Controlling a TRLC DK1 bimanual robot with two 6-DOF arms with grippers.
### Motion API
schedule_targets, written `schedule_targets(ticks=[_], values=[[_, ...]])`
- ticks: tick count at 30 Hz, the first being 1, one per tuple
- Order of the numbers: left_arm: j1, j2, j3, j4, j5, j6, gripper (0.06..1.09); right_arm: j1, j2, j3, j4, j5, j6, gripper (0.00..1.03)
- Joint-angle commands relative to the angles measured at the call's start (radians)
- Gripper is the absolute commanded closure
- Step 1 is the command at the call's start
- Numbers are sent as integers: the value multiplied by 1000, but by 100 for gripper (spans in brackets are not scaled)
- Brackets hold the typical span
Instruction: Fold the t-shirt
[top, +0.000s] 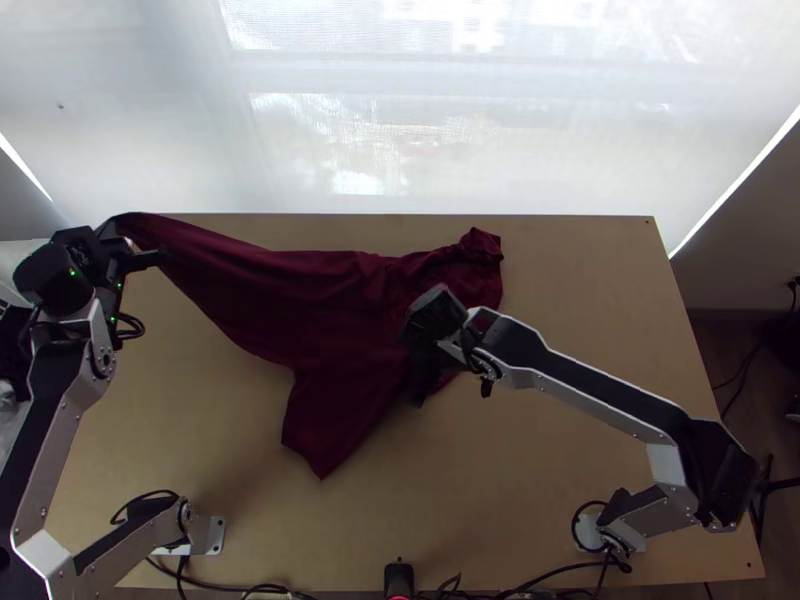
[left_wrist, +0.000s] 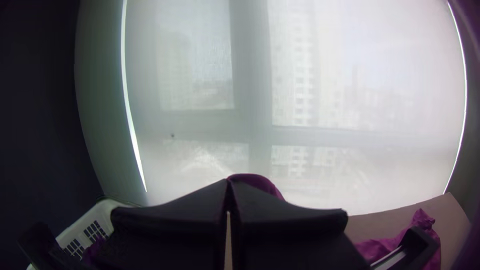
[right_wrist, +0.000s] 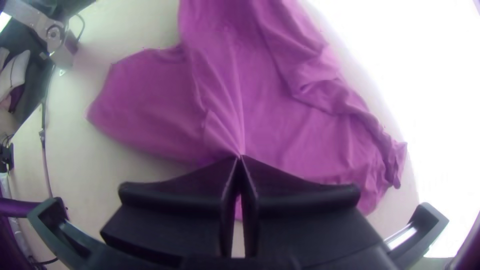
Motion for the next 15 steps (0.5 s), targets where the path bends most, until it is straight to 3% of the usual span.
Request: schedule_targets(ticks=[1, 9, 15], values=[[4, -119, 27, -17, 1, 84, 105, -140, -123, 20, -25, 1, -14, 100], [-130, -323, 41, -104, 1, 277, 105, -231, -231, 97, -74, 1, -15, 100], [-165, -449, 75, -187, 0, 308, 105, -280, -326, 154, -114, 4, -14, 100]])
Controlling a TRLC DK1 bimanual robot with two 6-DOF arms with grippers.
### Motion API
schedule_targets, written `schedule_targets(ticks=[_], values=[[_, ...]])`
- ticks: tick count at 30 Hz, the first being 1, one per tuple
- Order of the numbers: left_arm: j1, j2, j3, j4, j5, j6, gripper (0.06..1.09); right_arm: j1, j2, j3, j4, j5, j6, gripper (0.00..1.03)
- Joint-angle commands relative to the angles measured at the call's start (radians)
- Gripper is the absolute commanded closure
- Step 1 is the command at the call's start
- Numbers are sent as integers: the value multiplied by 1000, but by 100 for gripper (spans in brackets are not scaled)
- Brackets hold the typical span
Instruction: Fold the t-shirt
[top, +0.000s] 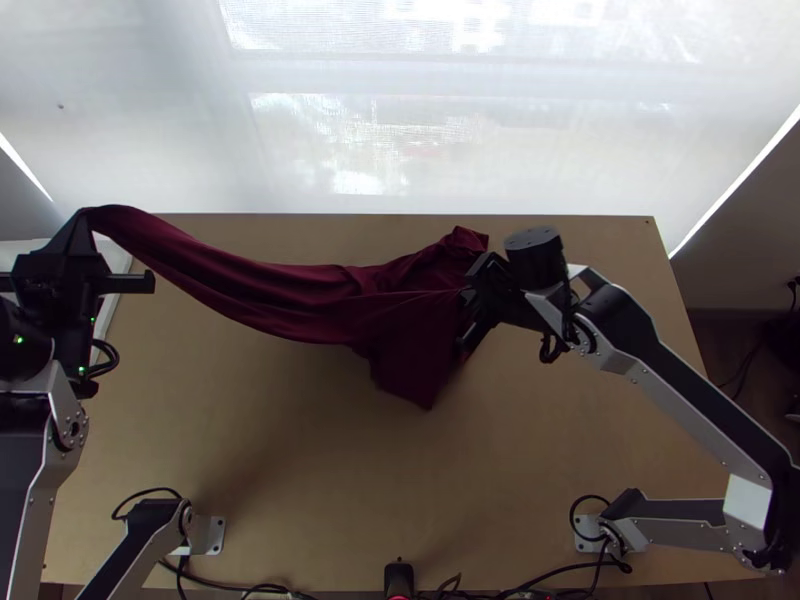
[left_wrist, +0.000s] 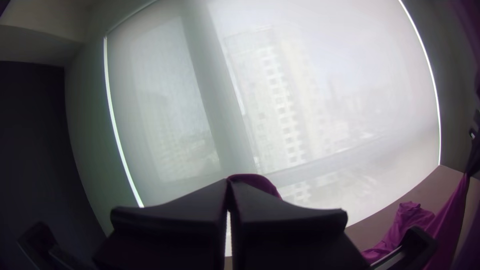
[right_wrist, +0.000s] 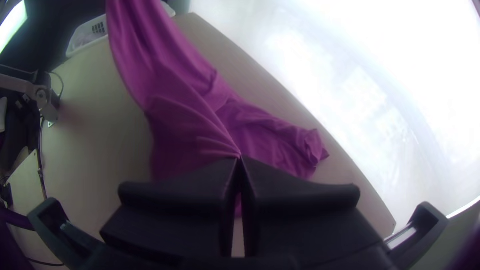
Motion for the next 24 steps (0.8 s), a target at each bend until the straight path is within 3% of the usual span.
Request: schedule_targets(ticks=[1, 16, 24], values=[[-49, -159, 32, -82, 0, 58, 105, -68, -120, 64, -43, 5, 0, 100], [-38, -323, 69, -142, -2, 107, 105, -132, -335, 143, -60, 43, 29, 100], [-37, -248, 91, -32, -2, 107, 105, -180, -330, 244, 2, 60, 33, 100]])
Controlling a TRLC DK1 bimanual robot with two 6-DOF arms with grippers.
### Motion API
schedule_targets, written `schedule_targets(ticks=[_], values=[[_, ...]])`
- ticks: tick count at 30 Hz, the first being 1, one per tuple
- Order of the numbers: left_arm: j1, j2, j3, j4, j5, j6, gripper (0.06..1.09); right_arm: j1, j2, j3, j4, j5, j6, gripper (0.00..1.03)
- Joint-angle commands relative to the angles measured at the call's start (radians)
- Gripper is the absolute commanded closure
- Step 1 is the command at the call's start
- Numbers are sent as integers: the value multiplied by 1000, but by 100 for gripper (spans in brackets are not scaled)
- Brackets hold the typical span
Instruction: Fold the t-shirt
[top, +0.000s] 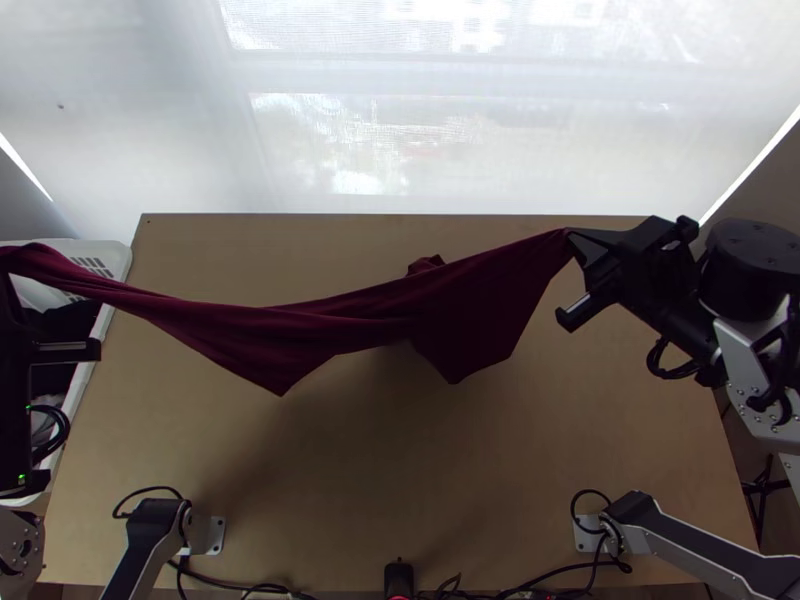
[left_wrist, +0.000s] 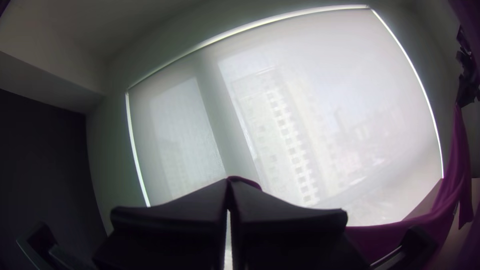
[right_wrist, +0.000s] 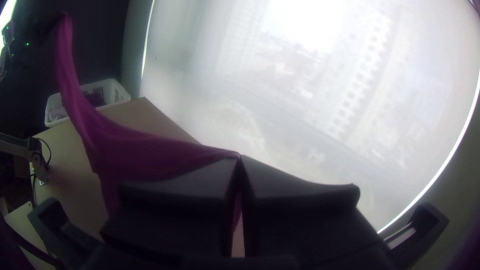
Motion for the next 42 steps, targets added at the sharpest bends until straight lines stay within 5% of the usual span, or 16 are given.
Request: schedule_targets(ticks=[1, 24, 42], values=[[4, 52, 27, 79, 1, 4, 105, -39, -4, 95, 42, 15, 7, 100], [-2, 25, 37, 200, 27, 133, 105, -47, 5, 361, 49, 58, -48, 100], [3, -117, 44, 154, 41, 167, 105, -44, -29, 646, -100, 57, -58, 100]])
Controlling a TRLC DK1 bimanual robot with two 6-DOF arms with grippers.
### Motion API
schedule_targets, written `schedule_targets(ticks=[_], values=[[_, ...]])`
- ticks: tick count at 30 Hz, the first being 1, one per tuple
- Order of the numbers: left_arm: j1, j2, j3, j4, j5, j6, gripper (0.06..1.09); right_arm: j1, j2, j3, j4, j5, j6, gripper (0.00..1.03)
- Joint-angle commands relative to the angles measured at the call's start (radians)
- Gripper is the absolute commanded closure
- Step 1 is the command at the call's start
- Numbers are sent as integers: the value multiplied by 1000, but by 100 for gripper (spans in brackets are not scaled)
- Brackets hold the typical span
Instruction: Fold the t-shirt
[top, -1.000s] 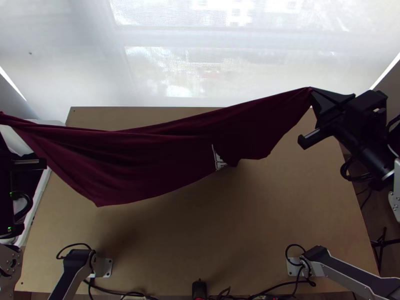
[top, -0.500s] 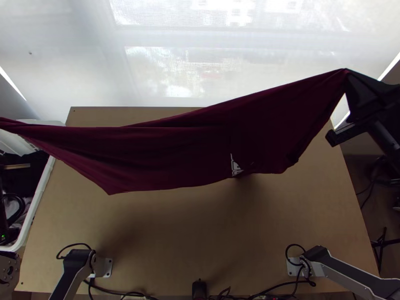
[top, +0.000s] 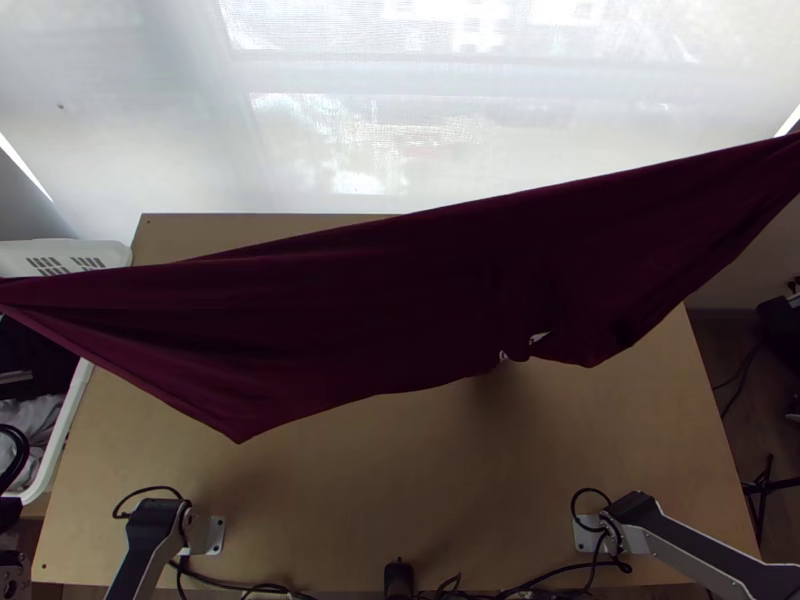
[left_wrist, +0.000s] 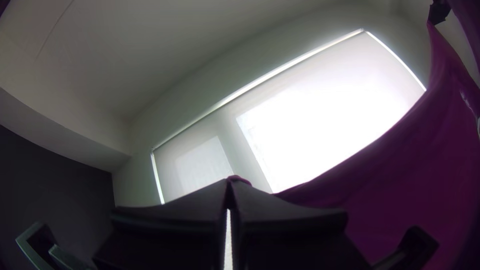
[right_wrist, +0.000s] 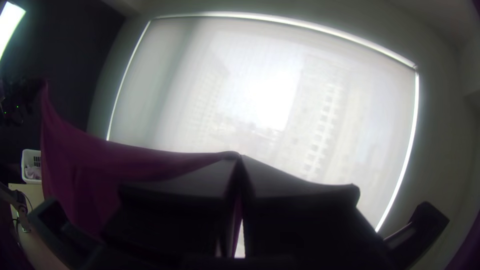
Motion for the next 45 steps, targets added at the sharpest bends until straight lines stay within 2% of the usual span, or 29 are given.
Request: schedule_targets(ticks=[1, 11, 15, 21, 29, 33, 38, 45], values=[[2, -54, -3, -29, 2, 6, 105, 0, -9, 131, -85, -2, 4, 100], [2, -78, -18, -70, 2, 4, 105, -2, -72, 146, -400, -29, 96, 100], [2, -94, -82, -69, 4, 0, 105, -3, -118, 1, -404, -34, 135, 100], [0, -86, -257, 16, 4, -29, 105, -7, -174, -299, -202, -35, 154, 100], [-21, 32, -466, 183, 4, -37, 105, -22, -141, -611, 73, -35, 93, 100], [-21, 176, -478, 246, 2, -66, 105, -51, -82, -734, 193, -45, 78, 100], [-21, 383, -458, 355, -3, -89, 105, -157, 42, -839, 369, -131, 78, 100], [-4, 705, -326, 442, -38, -155, 105, -258, 295, -848, 561, -183, 72, 100]])
